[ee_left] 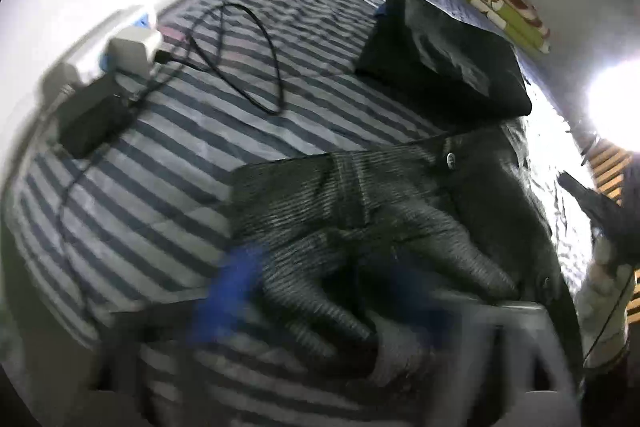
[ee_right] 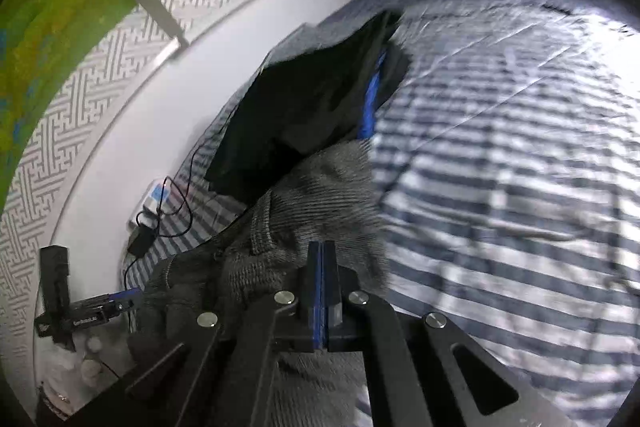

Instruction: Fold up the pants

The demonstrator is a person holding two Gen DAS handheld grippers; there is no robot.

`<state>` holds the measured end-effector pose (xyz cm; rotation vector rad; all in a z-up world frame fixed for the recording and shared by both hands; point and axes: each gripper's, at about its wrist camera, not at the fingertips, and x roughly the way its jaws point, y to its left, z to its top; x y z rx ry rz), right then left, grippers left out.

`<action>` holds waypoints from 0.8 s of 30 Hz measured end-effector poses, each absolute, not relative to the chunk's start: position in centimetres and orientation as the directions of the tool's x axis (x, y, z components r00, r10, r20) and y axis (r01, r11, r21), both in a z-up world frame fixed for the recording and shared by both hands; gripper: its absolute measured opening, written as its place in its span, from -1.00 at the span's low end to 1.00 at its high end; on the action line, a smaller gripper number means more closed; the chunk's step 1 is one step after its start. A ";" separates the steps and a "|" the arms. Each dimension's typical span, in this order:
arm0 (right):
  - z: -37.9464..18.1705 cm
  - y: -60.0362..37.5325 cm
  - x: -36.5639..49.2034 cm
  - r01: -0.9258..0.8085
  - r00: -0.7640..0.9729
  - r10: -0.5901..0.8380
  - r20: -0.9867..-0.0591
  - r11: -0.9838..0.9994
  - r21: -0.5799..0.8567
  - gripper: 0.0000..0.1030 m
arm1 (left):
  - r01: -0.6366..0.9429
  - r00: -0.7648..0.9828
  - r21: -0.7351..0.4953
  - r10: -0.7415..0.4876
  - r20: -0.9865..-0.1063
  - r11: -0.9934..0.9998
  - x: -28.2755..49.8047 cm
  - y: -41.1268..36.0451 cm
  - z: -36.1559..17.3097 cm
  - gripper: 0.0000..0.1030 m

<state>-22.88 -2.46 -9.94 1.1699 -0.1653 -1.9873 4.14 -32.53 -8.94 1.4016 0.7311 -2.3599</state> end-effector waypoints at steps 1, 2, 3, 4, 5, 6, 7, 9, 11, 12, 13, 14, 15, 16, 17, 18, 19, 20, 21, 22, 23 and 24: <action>-9.3 -1.3 -22.9 0.564 -0.259 -0.699 -0.666 -0.670 0.483 -1.00 | 0.520 -0.474 -0.238 -0.045 -0.880 -0.820 3.9 -32.6 -8.9 0.99; -8.9 -0.4 -23.1 0.560 -0.265 -0.704 -0.659 -0.669 0.489 -1.00 | 0.533 -0.466 -0.208 -0.080 -0.881 -0.820 3.5 -32.8 -9.1 0.99; -8.4 0.4 -23.2 0.563 -0.272 -0.708 -0.651 -0.666 0.489 -1.00 | 0.561 -0.447 -0.169 -0.125 -0.886 -0.810 3.2 -33.1 -9.4 0.99; -8.2 1.0 -23.4 0.563 -0.280 -0.701 -0.656 -0.673 0.479 -0.92 | 0.584 -0.440 -0.173 -0.130 -0.889 -0.793 3.2 -33.6 -9.7 0.99; -8.2 1.5 -23.9 0.555 -0.270 -0.694 -0.667 -0.678 0.481 -0.88 | 0.601 -0.438 -0.204 -0.104 -0.893 -0.773 3.2 -34.2 -10.2 0.98; -8.3 1.4 -24.5 0.548 -0.242 -0.694 -0.678 -0.674 0.495 -0.72 | 0.617 -0.428 -0.216 -0.092 -0.899 -0.757 3.3 -34.5 -10.8 0.96; -8.6 1.3 -25.1 0.541 -0.217 -0.699 -0.681 -0.667 0.512 -0.48 | 0.623 -0.422 -0.211 -0.096 -0.901 -0.753 3.4 -34.6 -11.1 0.86; -9.1 0.7 -25.9 0.540 -0.217 -0.704 -0.676 -0.663 0.518 -0.08 | 0.616 -0.413 -0.203 -0.093 -0.906 -0.761 3.4 -34.3 -11.7 0.67; -10.0 -0.7 -26.7 0.549 -0.206 -0.713 -0.670 -0.651 0.524 0.02 | 0.609 -0.416 -0.222 -0.068 -0.907 -0.762 3.2 -34.2 -12.4 0.43; -10.7 -1.7 -27.2 0.549 -0.184 -0.716 -0.674 -0.644 0.533 0.02 | 0.614 -0.411 -0.222 -0.066 -0.909 -0.757 3.0 -34.2 -12.8 0.23; -11.5 -2.4 -27.6 0.546 -0.167 -0.716 -0.678 -0.640 0.541 0.02 | 0.617 -0.413 -0.215 -0.079 -0.907 -0.757 3.0 -34.2 -12.9 0.08; -12.5 -3.5 -28.1 0.536 -0.150 -0.712 -0.686 -0.641 0.549 0.02 | 0.612 -0.421 -0.211 -0.089 -0.903 -0.762 2.8 -34.0 -12.8 -0.01; -13.3 -4.3 -28.3 0.527 -0.137 -0.712 -0.689 -0.641 0.558 0.02 | 0.608 -0.422 -0.205 -0.094 -0.902 -0.767 2.6 -33.8 -12.8 -0.19; -14.3 -5.3 -28.7 0.518 -0.115 -0.718 -0.686 -0.633 0.575 0.02 | 0.607 -0.426 -0.203 -0.099 -0.899 -0.769 2.5 -33.8 -12.7 -0.35; -14.8 -5.8 -28.9 0.508 -0.104 -0.726 -0.680 -0.626 0.591 0.02 | 0.604 -0.434 -0.207 -0.099 -0.895 -0.770 2.5 -33.7 -12.6 -0.43; -15.4 -6.3 -29.0 0.491 -0.093 -0.744 -0.661 -0.612 0.620 0.02 | 0.599 -0.446 -0.218 -0.095 -0.890 -0.770 2.5 -33.7 -12.3 -0.60; -15.7 -6.5 -29.1 0.479 -0.088 -0.759 -0.645 -0.600 0.641 0.02 | 0.600 -0.448 -0.215 -0.101 -0.888 -0.771 2.5 -33.7 -12.1 -0.67; -15.8 -6.7 -29.0 0.467 -0.087 -0.777 -0.624 -0.585 0.663 -0.01 | 0.598 -0.449 -0.214 -0.102 -0.887 -0.772 2.5 -33.6 -11.9 -0.69; -15.7 -6.7 -28.8 0.466 -0.093 -0.785 -0.612 -0.578 0.670 -0.34 | 0.597 -0.453 -0.215 -0.104 -0.885 -0.773 2.6 -33.5 -11.7 -0.73; -15.3 -6.7 -28.5 0.474 -0.104 -0.786 -0.609 -0.578 0.664 -0.65 | 0.596 -0.460 -0.217 -0.108 -0.881 -0.773 2.8 -33.4 -11.3 -0.75; -14.7 -6.5 -28.1 0.487 -0.117 -0.781 -0.614 -0.584 0.650 -0.66 | 0.593 -0.468 -0.219 -0.110 -0.877 -0.775 2.9 -33.1 -10.8 -0.75; -14.0 -6.2 -27.6 0.498 -0.137 -0.775 -0.617 -0.592 0.633 -0.76 | 0.587 -0.487 -0.234 -0.108 -0.867 -0.775 3.1 -32.8 -10.0 -0.76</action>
